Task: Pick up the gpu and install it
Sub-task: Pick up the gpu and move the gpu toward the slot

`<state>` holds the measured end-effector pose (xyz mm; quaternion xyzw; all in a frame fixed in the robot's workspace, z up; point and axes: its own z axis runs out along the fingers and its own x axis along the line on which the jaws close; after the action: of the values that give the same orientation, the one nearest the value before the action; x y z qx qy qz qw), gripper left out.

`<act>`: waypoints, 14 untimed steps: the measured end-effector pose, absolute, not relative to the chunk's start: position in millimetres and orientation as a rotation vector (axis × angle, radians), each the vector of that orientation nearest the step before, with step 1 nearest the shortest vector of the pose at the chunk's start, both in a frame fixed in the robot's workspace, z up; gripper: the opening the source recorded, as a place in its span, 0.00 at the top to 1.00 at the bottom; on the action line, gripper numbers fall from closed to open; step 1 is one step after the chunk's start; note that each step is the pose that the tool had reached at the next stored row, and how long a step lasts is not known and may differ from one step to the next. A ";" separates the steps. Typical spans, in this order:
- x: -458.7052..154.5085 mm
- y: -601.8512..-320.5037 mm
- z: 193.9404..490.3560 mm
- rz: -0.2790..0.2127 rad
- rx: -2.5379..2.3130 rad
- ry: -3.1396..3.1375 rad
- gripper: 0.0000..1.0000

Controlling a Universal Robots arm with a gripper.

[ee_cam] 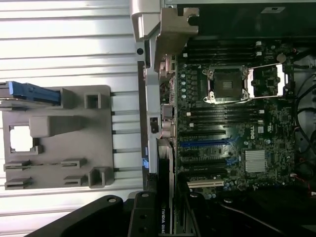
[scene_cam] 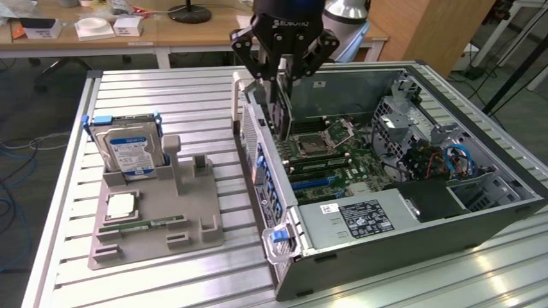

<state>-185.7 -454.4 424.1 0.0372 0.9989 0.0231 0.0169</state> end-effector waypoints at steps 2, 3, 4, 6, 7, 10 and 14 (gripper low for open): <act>-180.0 -454.3 424.0 0.072 0.115 3.105 0.74; -177.3 -454.2 424.1 0.072 0.115 3.105 0.74; -174.9 -454.1 424.0 0.072 0.115 3.105 0.74; -169.9 -453.9 424.0 0.072 0.114 3.105 0.74; -167.5 -453.8 424.1 0.072 0.114 3.105 0.74; -159.4 -453.6 424.0 0.072 0.114 3.105 0.74; -147.4 -453.5 424.0 0.072 0.113 3.105 0.74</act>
<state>-147.4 -453.5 424.0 0.0363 0.9989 0.0231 0.0169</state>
